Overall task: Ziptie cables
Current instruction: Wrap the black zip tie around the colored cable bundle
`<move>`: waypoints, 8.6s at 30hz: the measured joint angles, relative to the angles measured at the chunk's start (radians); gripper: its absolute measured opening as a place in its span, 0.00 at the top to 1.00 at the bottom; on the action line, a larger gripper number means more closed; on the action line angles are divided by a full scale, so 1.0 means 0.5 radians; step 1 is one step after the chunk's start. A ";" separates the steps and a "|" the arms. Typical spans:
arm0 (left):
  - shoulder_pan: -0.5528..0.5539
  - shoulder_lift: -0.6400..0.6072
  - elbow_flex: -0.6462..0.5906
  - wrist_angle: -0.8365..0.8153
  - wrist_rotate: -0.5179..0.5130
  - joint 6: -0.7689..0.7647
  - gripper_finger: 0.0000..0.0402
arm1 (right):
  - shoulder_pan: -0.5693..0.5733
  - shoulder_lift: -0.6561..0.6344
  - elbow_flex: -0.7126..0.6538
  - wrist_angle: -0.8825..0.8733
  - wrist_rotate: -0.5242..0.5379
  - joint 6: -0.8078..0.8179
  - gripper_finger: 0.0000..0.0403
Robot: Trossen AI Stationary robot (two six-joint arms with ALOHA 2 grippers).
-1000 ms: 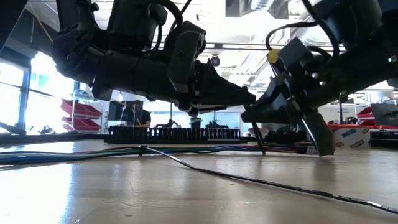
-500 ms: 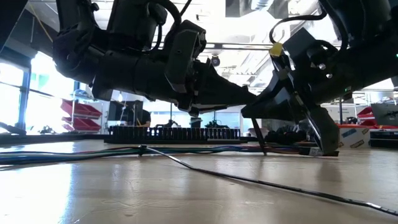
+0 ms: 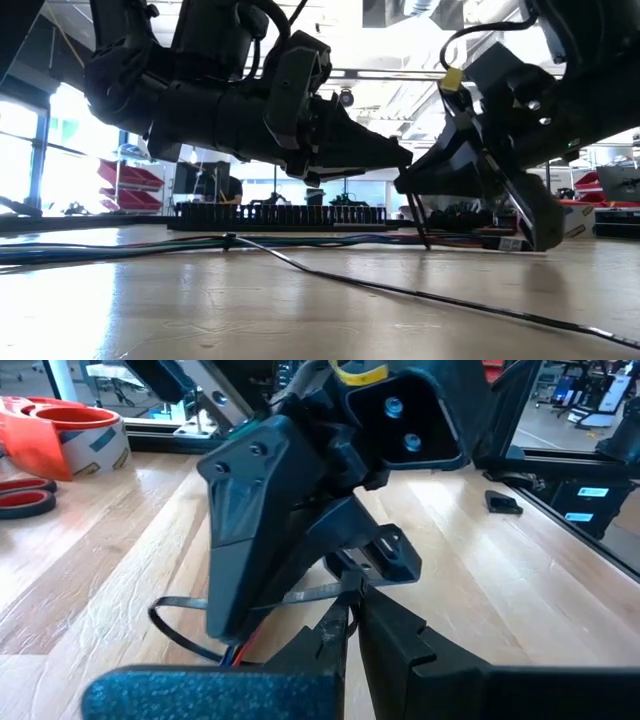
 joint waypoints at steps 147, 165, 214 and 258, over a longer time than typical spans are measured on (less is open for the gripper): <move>-0.028 0.098 0.050 0.054 -0.493 -0.375 1.00 | -0.151 -0.005 0.132 -0.586 0.255 0.463 0.78; -0.028 0.036 -0.178 0.364 -0.526 -0.455 1.00 | -0.271 0.002 0.129 -0.506 0.227 0.493 0.82; -0.028 0.036 -0.176 0.313 -0.496 -0.509 1.00 | -0.096 0.002 0.134 -0.256 0.264 0.083 0.55; -0.009 0.036 -0.176 0.308 -0.489 -0.518 1.00 | -0.119 -0.169 0.134 -0.694 0.360 0.226 1.00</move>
